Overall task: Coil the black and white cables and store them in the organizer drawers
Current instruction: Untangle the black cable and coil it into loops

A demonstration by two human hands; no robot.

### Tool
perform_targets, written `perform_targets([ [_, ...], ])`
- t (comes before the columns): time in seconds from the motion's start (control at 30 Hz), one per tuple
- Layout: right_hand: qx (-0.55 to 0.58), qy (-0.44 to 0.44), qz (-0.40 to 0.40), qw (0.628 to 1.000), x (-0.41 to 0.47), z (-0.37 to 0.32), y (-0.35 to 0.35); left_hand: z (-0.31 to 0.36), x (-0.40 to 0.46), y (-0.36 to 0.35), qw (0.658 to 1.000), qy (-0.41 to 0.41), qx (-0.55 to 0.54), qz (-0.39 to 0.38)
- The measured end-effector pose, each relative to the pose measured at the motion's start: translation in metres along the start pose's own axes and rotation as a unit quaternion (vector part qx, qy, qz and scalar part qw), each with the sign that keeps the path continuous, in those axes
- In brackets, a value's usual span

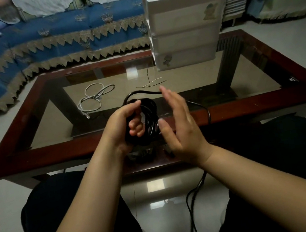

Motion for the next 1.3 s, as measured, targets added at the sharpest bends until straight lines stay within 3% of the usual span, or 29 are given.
perform_targets([
  [0.07,0.106,-0.138,0.000,0.985,0.010,0.006,0.000,0.002,-0.005,-0.005,0.997,0.002,0.066,-0.051],
  [0.13,0.094,-0.192,-0.002,0.977,0.021,0.019,0.004,0.005,-0.010,-0.008,0.989,-0.004,0.116,-0.088],
  [0.27,0.008,-0.167,-0.020,0.986,0.029,0.038,0.013,0.008,-0.016,-0.009,0.977,-0.012,0.130,-0.171],
  [0.43,0.043,-0.183,0.048,0.981,0.030,0.041,0.030,-0.001,-0.022,-0.016,0.956,-0.009,0.104,-0.273],
  [0.53,0.102,-0.239,0.015,0.965,0.022,0.048,0.017,-0.004,-0.018,-0.022,0.968,-0.032,-0.007,-0.248],
  [0.73,0.154,-0.315,-0.066,0.934,-0.004,0.063,-0.007,-0.011,-0.007,-0.022,0.982,-0.081,-0.149,-0.081],
  [0.83,0.117,-0.348,-0.116,0.923,-0.006,0.074,-0.012,-0.018,-0.005,-0.021,0.978,-0.088,-0.188,-0.024],
  [1.0,0.048,-0.320,-0.232,0.917,-0.012,0.073,-0.009,-0.002,-0.001,-0.011,0.956,-0.117,-0.267,-0.012],
  [1.1,0.079,-0.311,-0.223,0.920,-0.015,0.068,-0.011,0.015,0.001,-0.004,0.945,-0.136,-0.298,-0.019],
  [1.2,0.135,-0.326,-0.152,0.924,-0.008,0.065,-0.009,0.021,0.002,0.002,0.931,-0.135,-0.340,0.002],
  [1.3,0.177,-0.405,-0.096,0.892,-0.011,0.066,-0.008,0.017,0.003,0.005,0.916,-0.125,-0.380,0.026],
])
Point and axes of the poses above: each hand's wrist, its own x-axis towards the middle knuckle, its own y-axis out of the back of the hand, z = x × y, the point moved 5 cm from there along x, towards the middle knuckle, and after that the axes turned 8 degrees about -y, right-handed, at the moved point
